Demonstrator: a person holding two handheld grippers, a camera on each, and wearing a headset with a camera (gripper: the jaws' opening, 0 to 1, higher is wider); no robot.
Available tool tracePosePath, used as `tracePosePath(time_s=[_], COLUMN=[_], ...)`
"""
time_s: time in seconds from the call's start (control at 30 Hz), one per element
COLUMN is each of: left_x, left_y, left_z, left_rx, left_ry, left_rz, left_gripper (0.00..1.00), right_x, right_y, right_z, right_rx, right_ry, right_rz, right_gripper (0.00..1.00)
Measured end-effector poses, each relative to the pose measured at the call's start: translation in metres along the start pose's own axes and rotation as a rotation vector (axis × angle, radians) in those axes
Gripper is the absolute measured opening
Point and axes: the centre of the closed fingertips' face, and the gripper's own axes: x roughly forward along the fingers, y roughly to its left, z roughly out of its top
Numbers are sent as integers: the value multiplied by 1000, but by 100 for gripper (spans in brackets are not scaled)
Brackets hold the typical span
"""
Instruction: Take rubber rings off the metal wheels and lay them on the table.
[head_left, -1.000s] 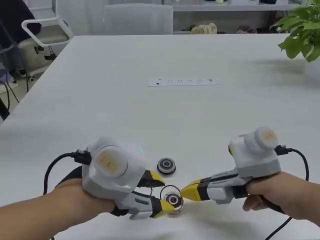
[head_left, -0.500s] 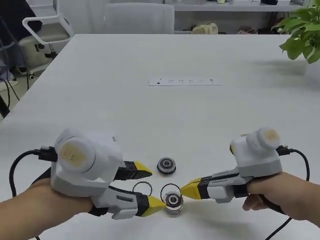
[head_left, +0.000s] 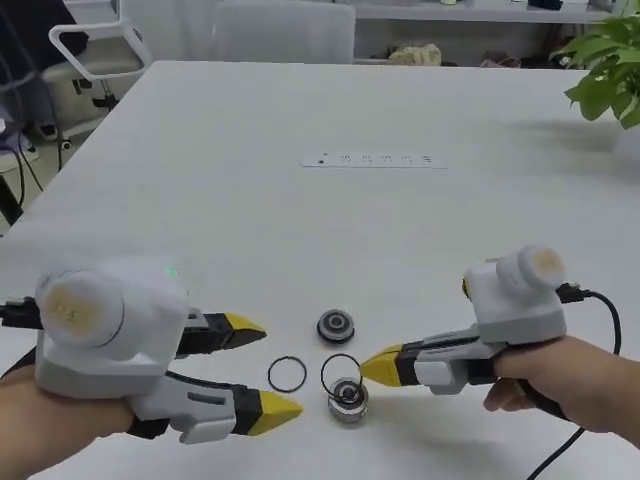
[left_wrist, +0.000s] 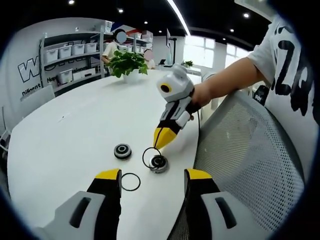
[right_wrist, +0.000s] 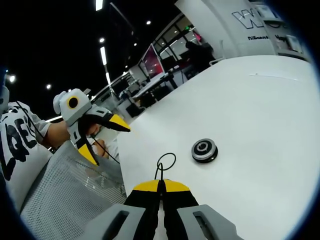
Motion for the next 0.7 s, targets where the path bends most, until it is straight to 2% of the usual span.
tracePosePath(time_s=[0.33,0.7], left_x=[-12,-21], left_y=[6,10], left_z=[-6,-13], left_rx=[-41,-65], left_ry=[-15,-18], left_rz=[37,68], left_gripper=[52,56], right_x=[2,18], right_y=[2,8], right_z=[9,15], right_rx=[-12,-23], right_ry=[0,10], right_rz=[2,15], right_gripper=[0,0])
